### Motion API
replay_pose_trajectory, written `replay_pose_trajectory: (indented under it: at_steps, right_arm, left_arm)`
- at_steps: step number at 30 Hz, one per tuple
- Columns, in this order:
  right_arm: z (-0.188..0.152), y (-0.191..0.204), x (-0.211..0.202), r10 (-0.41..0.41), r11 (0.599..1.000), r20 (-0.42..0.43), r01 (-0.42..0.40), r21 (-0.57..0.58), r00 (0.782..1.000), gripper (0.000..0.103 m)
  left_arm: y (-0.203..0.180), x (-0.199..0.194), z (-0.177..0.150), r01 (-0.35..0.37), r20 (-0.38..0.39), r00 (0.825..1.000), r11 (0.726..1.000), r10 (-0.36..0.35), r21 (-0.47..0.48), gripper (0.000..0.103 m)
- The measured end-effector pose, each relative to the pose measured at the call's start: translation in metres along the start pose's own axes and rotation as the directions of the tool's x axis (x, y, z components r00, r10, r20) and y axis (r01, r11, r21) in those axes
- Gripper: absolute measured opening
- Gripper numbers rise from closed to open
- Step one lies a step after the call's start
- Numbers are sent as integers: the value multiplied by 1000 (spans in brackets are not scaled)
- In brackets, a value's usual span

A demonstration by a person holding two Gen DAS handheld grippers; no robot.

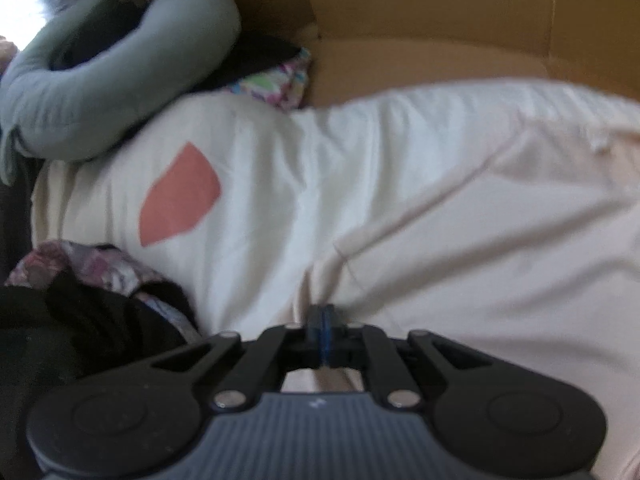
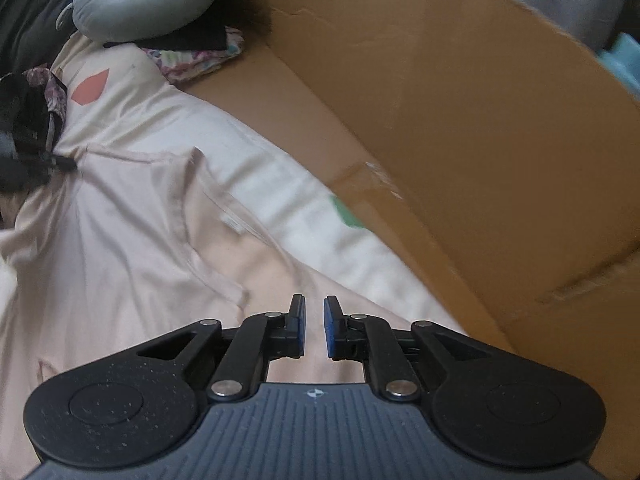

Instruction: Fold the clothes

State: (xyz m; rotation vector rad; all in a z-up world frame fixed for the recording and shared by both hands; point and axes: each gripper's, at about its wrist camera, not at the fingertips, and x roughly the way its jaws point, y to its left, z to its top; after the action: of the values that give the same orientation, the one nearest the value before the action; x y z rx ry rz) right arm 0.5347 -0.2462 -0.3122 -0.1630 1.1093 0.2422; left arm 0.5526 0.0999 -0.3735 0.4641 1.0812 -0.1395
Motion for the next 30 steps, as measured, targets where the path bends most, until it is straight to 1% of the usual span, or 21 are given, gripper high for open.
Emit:
replay_pose_trajectory:
  at_steps: [2, 6, 9, 12, 13, 14, 16, 18, 20, 22, 24, 26, 28, 30]
  right_arm:
    - [-10, -14, -11, -13, 1000, -6, 13, -6, 1000, 9]
    - [-29, -33, -26, -33, 999, -14, 33, -4, 999, 9]
    - [-43, -43, -33, -27, 999, -19, 28, 21, 999, 9]
    - [-55, -47, -36, 4, 997, -8, -3, 75, 1000, 10]
    - [-59, -46, -36, 19, 996, -2, -19, 86, 1000, 16]
    - [-63, -44, -35, 29, 995, 3, -29, 94, 1000, 32]
    - [-70, -37, -30, 45, 994, 7, -46, 103, 999, 49]
    - [-77, -27, -20, 68, 993, 2, -68, 94, 998, 49]
    - [-83, -17, -9, 82, 994, -7, -81, 70, 997, 48]
    - [-87, -8, 3, 88, 995, -20, -87, 46, 996, 47]
    - [-87, -6, 12, 98, 994, -25, -96, 47, 995, 41]
    - [-86, -7, 18, 109, 993, -25, -108, 58, 994, 9]
    - [-84, -14, 19, 126, 988, -11, -124, 92, 992, 1]
    - [-82, -24, 17, 144, 980, 14, -144, 139, 990, 1]
  left_arm:
    - [-5, -10, 9, 24, 24, 999, 1000, -24, -9, 5]
    - [-31, -29, 32, 94, 70, 993, 995, -95, 14, 6]
    - [-60, -44, 50, 181, 100, 978, 983, -183, 30, 10]
    - [-89, -58, 61, 244, 122, 961, 968, -250, 60, 10]
    - [-99, -60, 63, 263, 123, 955, 962, -270, 68, 10]
    - [-109, -63, 65, 280, 120, 950, 957, -287, 71, 10]
    - [-130, -66, 68, 321, 109, 939, 944, -328, 72, 10]
    - [-149, -66, 69, 358, 100, 926, 930, -365, 80, 10]
    - [-166, -66, 69, 381, 97, 915, 919, -391, 105, 10]
    - [-180, -62, 68, 411, 90, 903, 906, -420, 106, 10]
    - [-189, -52, 67, 435, 83, 894, 898, -440, 71, 10]
    - [-195, -44, 65, 444, 79, 892, 895, -446, 35, 10]
    - [-203, -38, 62, 457, 84, 886, 889, -456, 7, 10]
    - [-209, -34, 60, 472, 98, 878, 881, -469, -14, 10]
